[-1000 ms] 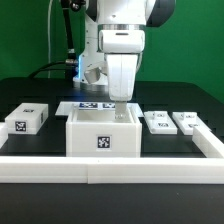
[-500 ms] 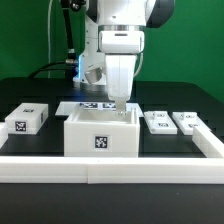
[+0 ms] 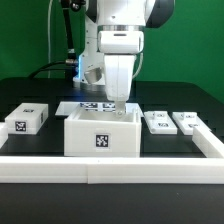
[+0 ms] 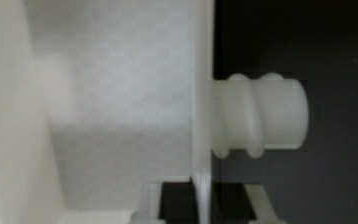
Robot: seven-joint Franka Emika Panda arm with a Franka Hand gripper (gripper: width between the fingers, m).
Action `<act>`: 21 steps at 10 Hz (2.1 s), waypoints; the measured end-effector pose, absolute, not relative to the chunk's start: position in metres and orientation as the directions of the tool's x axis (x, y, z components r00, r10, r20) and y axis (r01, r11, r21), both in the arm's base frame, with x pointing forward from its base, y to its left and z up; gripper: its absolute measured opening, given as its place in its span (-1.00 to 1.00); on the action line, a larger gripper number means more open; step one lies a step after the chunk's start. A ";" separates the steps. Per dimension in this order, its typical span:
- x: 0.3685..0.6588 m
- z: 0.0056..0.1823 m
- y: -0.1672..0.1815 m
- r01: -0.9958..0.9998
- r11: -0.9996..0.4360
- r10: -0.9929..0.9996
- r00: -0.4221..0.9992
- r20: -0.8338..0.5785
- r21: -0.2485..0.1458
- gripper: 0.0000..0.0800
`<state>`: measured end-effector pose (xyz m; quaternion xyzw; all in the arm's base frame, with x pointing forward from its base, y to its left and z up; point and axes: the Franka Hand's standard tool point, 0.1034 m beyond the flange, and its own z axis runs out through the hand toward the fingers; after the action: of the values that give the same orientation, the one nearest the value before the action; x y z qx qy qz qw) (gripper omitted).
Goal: Assemble cabinet
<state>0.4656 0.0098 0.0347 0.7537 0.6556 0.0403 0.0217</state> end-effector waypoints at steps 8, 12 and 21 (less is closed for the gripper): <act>0.485 0.042 0.013 0.995 -0.061 0.998 0.059 0.015 0.077 -0.91; 0.497 0.040 0.040 0.999 -0.004 1.000 0.004 0.017 0.043 -0.91; 0.511 0.035 0.095 0.999 -0.013 0.999 0.011 0.042 0.049 -0.91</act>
Offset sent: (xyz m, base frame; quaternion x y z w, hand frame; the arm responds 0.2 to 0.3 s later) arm 0.0000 0.0000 0.0000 0.0000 0.0000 0.0000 1.0000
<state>0.5114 0.0946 0.0353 0.7110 0.7025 0.0320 0.0025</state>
